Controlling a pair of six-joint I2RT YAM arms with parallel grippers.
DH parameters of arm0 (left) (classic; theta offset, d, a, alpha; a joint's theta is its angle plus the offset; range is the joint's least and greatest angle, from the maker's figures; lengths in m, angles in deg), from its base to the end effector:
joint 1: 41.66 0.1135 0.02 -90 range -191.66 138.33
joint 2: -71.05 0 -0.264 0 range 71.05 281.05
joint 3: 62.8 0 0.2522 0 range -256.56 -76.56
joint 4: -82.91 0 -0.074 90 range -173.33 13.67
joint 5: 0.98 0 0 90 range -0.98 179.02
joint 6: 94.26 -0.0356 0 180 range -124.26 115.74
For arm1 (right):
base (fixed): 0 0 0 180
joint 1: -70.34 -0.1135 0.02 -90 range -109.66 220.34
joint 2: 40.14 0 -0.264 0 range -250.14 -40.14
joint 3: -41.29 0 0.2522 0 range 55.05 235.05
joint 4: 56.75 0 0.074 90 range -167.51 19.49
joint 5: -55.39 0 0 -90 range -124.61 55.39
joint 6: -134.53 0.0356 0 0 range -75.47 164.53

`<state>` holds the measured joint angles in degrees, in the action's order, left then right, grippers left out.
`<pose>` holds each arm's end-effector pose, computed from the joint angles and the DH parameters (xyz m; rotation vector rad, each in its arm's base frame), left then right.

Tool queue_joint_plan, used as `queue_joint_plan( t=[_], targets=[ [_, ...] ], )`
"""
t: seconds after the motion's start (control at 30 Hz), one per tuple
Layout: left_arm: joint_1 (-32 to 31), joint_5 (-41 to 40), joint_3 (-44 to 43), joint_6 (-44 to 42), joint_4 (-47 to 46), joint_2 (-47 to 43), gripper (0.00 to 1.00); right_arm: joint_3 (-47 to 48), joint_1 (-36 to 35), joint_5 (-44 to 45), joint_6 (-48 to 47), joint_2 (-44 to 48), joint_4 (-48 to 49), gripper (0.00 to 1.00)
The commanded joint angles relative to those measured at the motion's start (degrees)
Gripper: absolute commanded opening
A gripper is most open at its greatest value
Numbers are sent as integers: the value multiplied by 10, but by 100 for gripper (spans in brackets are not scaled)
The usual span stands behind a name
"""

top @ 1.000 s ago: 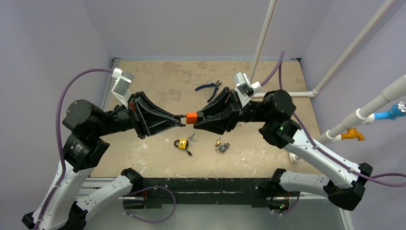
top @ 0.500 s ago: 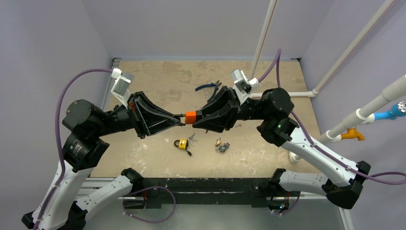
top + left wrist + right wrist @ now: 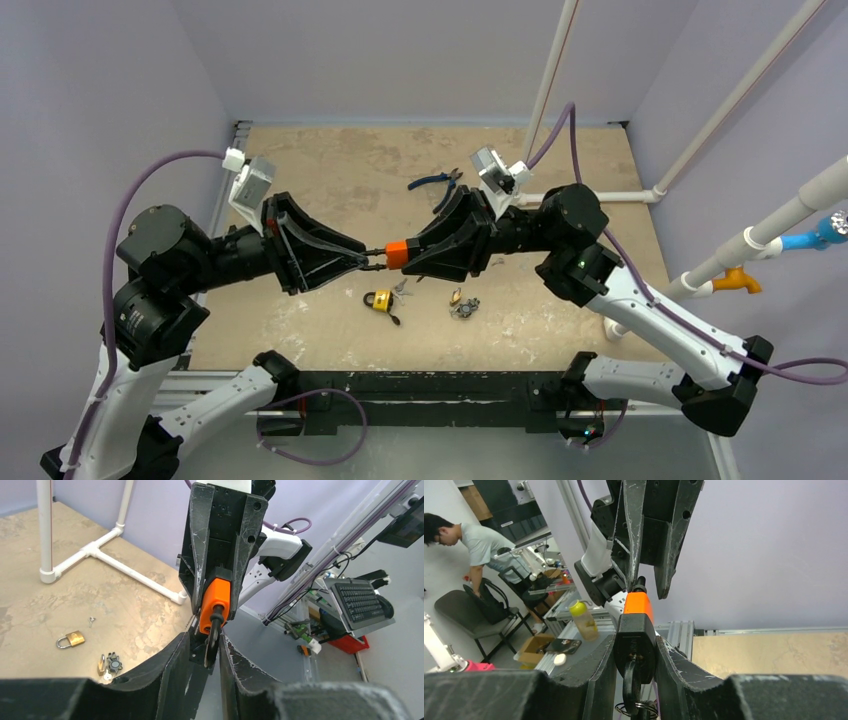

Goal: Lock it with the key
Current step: Lock the lock.

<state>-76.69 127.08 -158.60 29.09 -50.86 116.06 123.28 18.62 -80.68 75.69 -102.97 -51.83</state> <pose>0.0648 -0.0722 0.5037 0.6154 1.5768 -1.4173 0.1210 0.1947 0.4714 -1.0252 1.0791 1.6672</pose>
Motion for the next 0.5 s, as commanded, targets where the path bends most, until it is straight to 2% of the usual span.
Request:
queue_joint_plan(
  t=[0.0,0.47],
  targets=[
    [-2,-9,-23,-45,34,-2,28,-4,-1,6,22,26,25,0],
    [-2,28,-15,-55,45,4,23,-11,-1,37,38,25,33,0]
  ],
)
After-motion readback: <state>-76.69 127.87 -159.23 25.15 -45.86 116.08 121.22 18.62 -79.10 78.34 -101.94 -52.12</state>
